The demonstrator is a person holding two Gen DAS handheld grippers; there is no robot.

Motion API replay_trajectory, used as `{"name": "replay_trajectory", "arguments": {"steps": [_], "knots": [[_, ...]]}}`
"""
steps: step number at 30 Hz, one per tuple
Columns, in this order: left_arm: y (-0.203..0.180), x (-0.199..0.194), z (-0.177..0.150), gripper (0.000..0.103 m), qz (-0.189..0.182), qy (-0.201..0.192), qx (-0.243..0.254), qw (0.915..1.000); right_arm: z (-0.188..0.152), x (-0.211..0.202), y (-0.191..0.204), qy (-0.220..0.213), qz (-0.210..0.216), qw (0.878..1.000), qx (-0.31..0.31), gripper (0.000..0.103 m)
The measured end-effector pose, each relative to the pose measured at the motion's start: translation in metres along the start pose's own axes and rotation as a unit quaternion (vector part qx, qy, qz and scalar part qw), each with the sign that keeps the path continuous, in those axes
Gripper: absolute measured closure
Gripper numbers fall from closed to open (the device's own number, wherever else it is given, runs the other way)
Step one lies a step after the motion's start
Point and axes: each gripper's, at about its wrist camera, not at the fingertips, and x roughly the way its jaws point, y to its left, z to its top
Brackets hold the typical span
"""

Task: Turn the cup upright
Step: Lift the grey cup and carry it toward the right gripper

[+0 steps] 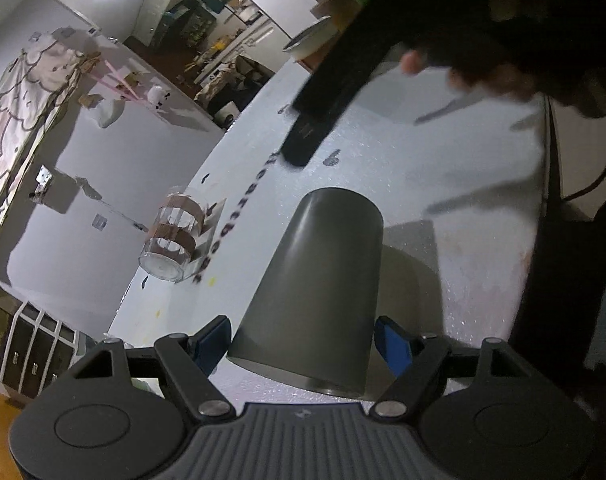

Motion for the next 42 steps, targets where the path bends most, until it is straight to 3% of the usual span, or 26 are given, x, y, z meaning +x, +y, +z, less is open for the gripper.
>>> {"name": "replay_trajectory", "arguments": {"steps": [5,10,17,22,32,37,42], "knots": [[-0.001,-0.002,-0.009,0.013,-0.007,0.000,-0.031,0.9995,0.018,0.043,0.019,0.044,0.016,0.998,-0.039,0.000],[0.006,-0.012,-0.032,0.013,0.001,-0.005,-0.097,0.9953,0.018,0.066,0.031,0.086,0.026,0.994,-0.067,0.000],[0.030,-0.018,-0.066,0.013,0.025,-0.017,-0.235,0.9716,0.006,0.049,0.021,0.098,0.006,0.993,-0.069,0.000],[0.049,-0.014,-0.076,0.013,0.008,-0.039,-0.333,0.9420,-0.008,0.026,0.013,0.103,0.008,0.993,-0.052,0.000],[0.062,-0.002,-0.090,0.014,-0.057,-0.055,-0.475,0.8765,-0.030,-0.012,0.023,0.087,0.043,0.995,-0.023,0.000],[0.075,0.000,-0.100,0.014,-0.131,-0.059,-0.551,0.8219,-0.030,-0.013,0.020,0.081,0.044,0.996,-0.004,0.000],[0.072,-0.001,-0.086,0.018,-0.203,-0.076,-0.567,0.7947,-0.034,-0.012,0.017,0.083,0.050,0.995,0.016,0.000]]}}
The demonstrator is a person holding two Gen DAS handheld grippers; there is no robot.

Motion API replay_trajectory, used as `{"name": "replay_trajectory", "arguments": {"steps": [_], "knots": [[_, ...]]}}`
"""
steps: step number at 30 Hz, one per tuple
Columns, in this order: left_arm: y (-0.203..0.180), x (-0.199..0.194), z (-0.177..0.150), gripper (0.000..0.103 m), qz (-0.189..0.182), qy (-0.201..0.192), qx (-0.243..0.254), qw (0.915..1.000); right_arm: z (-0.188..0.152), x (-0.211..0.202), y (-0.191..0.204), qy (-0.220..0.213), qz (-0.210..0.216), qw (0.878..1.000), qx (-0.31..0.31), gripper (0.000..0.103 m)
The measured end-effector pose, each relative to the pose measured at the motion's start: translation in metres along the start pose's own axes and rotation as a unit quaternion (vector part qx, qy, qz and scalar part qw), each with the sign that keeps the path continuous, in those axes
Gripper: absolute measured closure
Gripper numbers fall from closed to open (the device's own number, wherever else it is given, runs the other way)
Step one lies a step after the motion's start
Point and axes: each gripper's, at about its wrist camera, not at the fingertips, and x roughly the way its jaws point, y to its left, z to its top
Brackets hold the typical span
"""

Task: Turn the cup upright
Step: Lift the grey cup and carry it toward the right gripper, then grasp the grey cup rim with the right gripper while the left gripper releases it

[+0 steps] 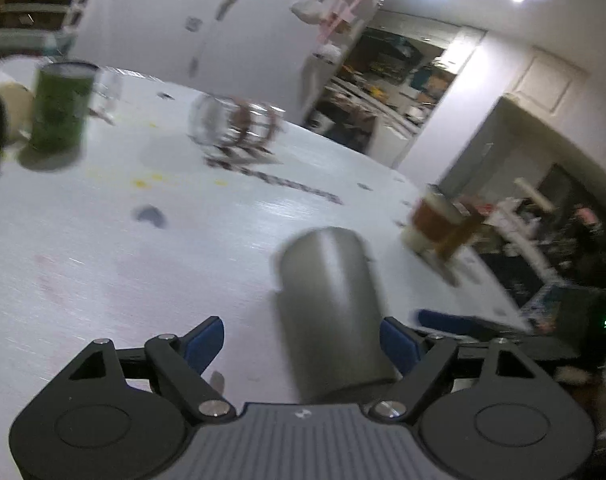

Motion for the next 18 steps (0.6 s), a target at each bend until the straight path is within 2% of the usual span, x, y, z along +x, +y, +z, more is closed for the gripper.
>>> {"name": "replay_trajectory", "arguments": {"steps": [2,4,6,7,9,13,15,18], "knots": [[-0.008,0.004,-0.002,0.019,-0.017,0.010,-0.002,0.9998,-0.002,0.002,-0.001,0.004,0.006,1.000,0.008,0.000],[-0.014,0.009,-0.006,0.022,-0.018,0.019,0.001,0.9997,-0.003,0.004,-0.004,0.009,0.012,1.000,0.018,0.000],[-0.016,0.015,-0.009,0.036,-0.008,0.031,-0.007,0.9995,-0.003,0.005,-0.006,0.011,0.016,0.999,0.029,0.000],[-0.015,0.017,-0.011,0.039,-0.002,0.034,-0.012,0.9994,-0.003,0.005,-0.008,0.011,0.018,0.999,0.035,0.000],[-0.014,0.017,-0.011,0.039,-0.003,0.032,-0.023,0.9992,-0.002,0.004,-0.013,0.009,0.022,0.998,0.052,0.000],[-0.018,0.016,-0.013,0.039,0.003,0.027,-0.012,0.9995,0.009,0.007,-0.024,0.014,0.042,0.994,0.103,0.000],[-0.020,0.015,-0.015,0.039,0.003,0.027,-0.009,0.9996,0.020,0.013,-0.028,0.022,0.066,0.989,0.134,0.000],[-0.023,0.015,-0.017,0.039,0.003,0.024,-0.006,0.9997,0.039,0.032,-0.031,0.054,0.111,0.974,0.188,0.000]]}}
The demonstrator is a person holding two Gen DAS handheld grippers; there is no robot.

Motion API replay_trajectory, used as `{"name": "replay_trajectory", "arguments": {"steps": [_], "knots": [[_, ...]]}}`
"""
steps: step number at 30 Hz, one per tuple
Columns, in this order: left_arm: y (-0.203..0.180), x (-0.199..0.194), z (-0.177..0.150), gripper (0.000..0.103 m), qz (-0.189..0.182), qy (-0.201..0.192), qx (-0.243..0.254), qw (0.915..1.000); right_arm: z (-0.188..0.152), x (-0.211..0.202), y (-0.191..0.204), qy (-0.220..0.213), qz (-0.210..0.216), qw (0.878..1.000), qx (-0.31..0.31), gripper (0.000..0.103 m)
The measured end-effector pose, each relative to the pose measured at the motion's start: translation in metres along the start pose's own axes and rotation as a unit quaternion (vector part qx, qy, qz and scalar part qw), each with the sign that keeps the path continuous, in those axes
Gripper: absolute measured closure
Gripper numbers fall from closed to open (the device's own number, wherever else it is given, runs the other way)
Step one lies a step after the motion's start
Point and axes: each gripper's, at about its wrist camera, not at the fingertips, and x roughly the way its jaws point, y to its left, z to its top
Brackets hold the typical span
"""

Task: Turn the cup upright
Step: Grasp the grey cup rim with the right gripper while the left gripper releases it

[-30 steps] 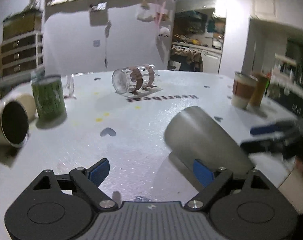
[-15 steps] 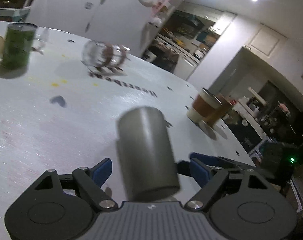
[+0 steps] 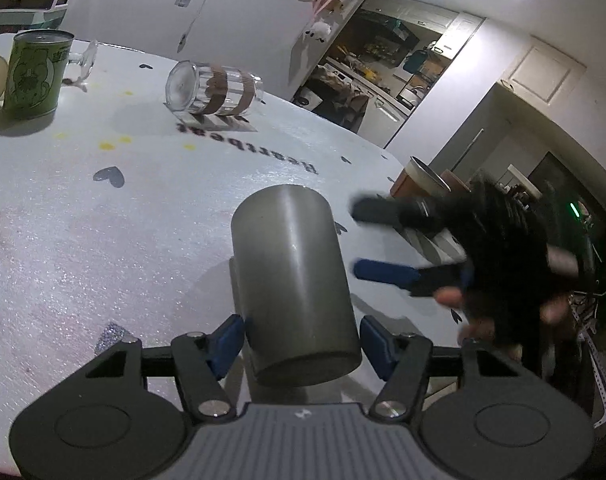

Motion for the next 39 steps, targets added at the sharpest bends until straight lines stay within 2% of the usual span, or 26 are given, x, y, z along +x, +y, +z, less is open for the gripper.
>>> {"name": "replay_trajectory", "arguments": {"steps": [2,6,8,11,13,18,23,28,31,33,36,38,39], "knots": [[0.000,0.000,-0.001,0.039,0.001,-0.003,0.001,1.0000,0.012,0.017,-0.001,0.034,0.018,0.999,0.038,0.000],[0.000,0.001,-0.001,0.039,-0.002,-0.004,0.003,1.0000,0.019,0.039,0.000,0.065,0.020,0.994,0.081,0.002],[-0.002,0.001,-0.002,0.039,0.000,-0.006,0.013,0.9999,0.019,0.047,0.003,0.078,0.020,0.994,0.080,0.011],[-0.007,-0.001,-0.004,0.039,0.008,-0.014,0.035,0.9993,0.017,0.055,0.010,0.094,0.008,0.994,0.060,0.019],[-0.010,-0.002,-0.006,0.040,0.008,-0.021,0.055,0.9983,0.018,0.047,0.015,0.082,0.000,0.996,0.029,0.025],[-0.030,0.002,-0.015,0.040,0.018,-0.033,0.118,0.9923,0.007,0.013,0.048,0.027,-0.013,0.996,-0.086,0.026],[-0.042,0.010,-0.023,0.040,0.030,-0.037,0.160,0.9859,-0.012,-0.017,0.077,-0.004,-0.033,0.980,-0.195,0.029],[-0.055,0.019,-0.035,0.041,0.055,-0.046,0.219,0.9732,-0.032,-0.027,0.090,-0.022,-0.070,0.960,-0.270,0.028],[-0.057,0.025,-0.037,0.041,0.063,-0.044,0.231,0.9699,-0.036,-0.026,0.091,-0.030,-0.080,0.953,-0.291,0.023],[-0.058,0.028,-0.038,0.041,0.067,-0.046,0.235,0.9686,-0.037,-0.024,0.091,-0.033,-0.080,0.951,-0.297,0.023],[-0.053,0.034,-0.034,0.041,0.077,-0.050,0.218,0.9717,-0.036,-0.021,0.090,-0.042,-0.077,0.946,-0.313,0.028],[-0.049,0.035,-0.033,0.039,0.090,-0.057,0.203,0.9733,-0.037,-0.018,0.089,-0.053,-0.081,0.942,-0.322,0.028],[-0.047,0.037,-0.032,0.033,0.096,-0.057,0.198,0.9737,-0.036,-0.016,0.088,-0.068,-0.092,0.936,-0.333,0.028]]}}
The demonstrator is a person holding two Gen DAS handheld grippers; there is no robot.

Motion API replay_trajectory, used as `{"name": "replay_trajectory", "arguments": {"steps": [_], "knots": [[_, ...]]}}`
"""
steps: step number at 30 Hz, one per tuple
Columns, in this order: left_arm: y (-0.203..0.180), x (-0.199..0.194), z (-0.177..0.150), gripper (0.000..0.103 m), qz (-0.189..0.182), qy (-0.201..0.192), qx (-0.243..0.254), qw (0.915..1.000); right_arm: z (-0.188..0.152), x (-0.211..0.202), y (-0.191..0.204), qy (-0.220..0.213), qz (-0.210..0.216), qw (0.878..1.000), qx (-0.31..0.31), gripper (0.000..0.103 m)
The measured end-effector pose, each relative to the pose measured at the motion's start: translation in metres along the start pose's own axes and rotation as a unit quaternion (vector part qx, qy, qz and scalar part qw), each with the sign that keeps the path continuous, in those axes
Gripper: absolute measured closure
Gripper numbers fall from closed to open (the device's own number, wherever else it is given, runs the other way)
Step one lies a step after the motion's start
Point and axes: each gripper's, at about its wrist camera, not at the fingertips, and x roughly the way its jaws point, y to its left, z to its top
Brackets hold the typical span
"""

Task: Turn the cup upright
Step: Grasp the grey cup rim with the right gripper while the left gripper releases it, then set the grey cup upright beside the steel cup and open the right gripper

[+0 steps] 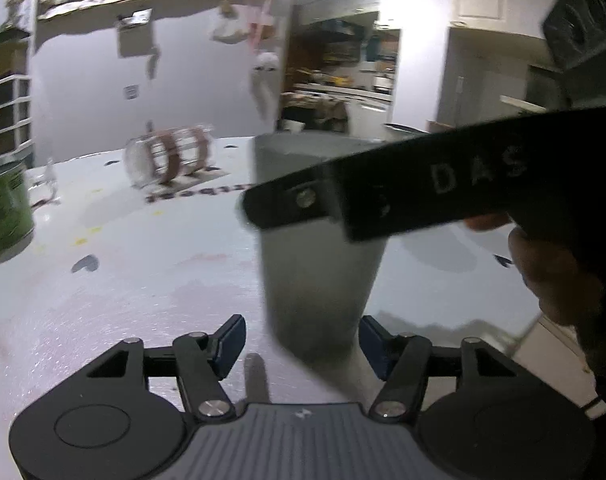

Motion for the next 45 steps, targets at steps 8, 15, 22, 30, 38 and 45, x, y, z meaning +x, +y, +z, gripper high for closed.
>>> {"name": "replay_trajectory", "arguments": {"steps": [8,15,22,30,38,45], "knots": [[0.004,-0.007,0.003,0.017,0.018,-0.026,-0.011,0.9995,0.020,0.025,-0.068,-0.048,-0.112,0.992,0.031,0.028],[0.003,-0.008,-0.001,0.017,0.019,-0.027,-0.015,0.9993,0.035,0.051,-0.139,-0.071,-0.204,0.972,0.087,0.028],[0.004,-0.003,0.001,0.017,0.020,-0.027,-0.016,0.9993,0.031,0.076,-0.165,-0.068,-0.247,0.961,0.105,0.028],[0.005,-0.003,0.006,0.013,0.028,-0.035,-0.014,0.9989,0.028,0.067,-0.162,-0.077,-0.236,0.962,0.117,0.006],[0.003,-0.006,0.020,0.012,0.046,-0.060,-0.005,0.9971,0.011,-0.005,-0.120,-0.122,-0.215,0.964,0.101,0.005],[-0.005,-0.005,0.037,0.009,0.072,-0.084,-0.001,0.9939,-0.020,-0.075,-0.090,-0.151,-0.234,0.955,0.104,0.004]]}}
